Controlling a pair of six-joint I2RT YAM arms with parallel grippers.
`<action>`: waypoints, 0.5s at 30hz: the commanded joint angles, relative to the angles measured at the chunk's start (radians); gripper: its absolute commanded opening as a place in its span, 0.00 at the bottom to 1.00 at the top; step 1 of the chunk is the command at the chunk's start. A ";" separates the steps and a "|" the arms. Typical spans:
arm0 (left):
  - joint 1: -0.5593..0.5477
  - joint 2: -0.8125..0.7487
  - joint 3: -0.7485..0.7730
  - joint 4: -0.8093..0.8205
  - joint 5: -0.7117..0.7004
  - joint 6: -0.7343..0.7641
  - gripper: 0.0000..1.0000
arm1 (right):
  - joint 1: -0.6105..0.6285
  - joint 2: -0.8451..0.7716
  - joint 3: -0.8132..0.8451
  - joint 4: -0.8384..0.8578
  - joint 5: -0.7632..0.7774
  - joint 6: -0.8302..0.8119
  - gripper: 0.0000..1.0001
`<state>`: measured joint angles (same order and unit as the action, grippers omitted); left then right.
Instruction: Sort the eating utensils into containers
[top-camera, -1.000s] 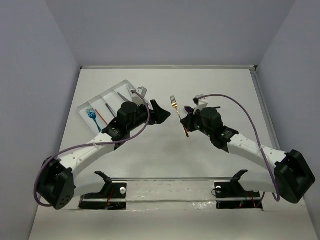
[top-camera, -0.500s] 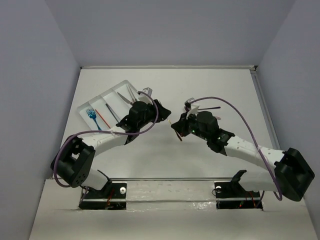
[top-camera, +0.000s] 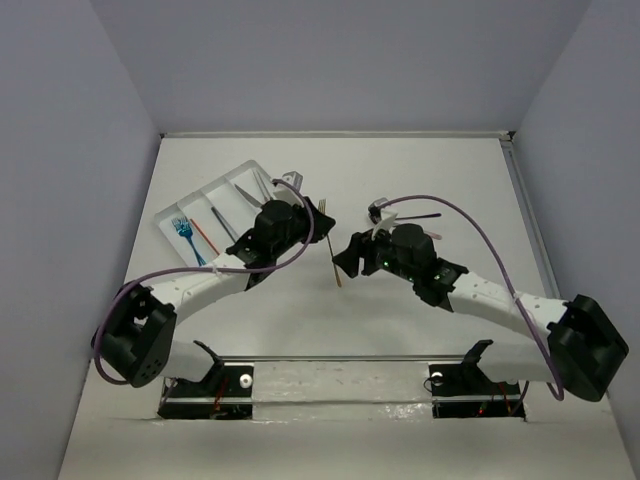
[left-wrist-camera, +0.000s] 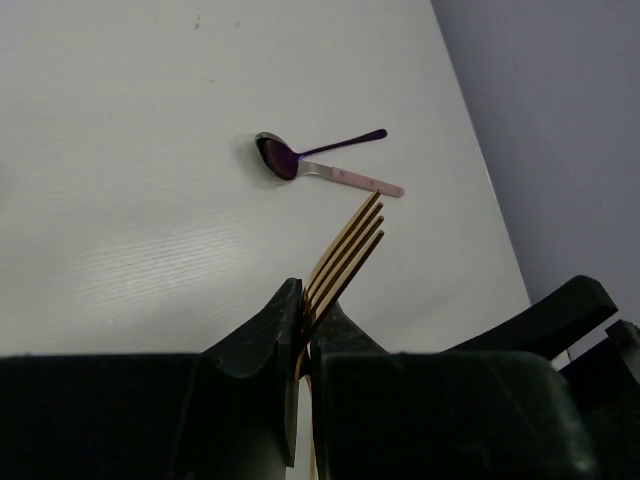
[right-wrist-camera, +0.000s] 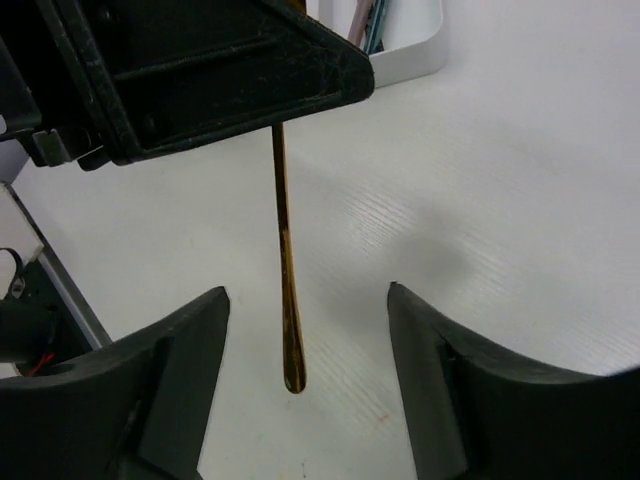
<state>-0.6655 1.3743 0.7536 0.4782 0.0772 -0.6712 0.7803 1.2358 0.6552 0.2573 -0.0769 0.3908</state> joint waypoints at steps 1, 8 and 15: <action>0.017 -0.096 0.088 -0.153 -0.115 0.102 0.00 | 0.005 -0.077 0.018 0.010 -0.053 0.000 0.82; 0.280 -0.265 0.168 -0.467 -0.148 0.197 0.00 | 0.005 -0.214 0.066 -0.206 -0.063 -0.055 1.00; 0.694 -0.270 0.201 -0.630 -0.148 0.332 0.00 | 0.005 -0.282 0.017 -0.227 0.060 -0.078 1.00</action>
<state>-0.1249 1.1019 0.9226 -0.0067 -0.0517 -0.4473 0.7803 0.9932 0.6830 0.0547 -0.0883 0.3389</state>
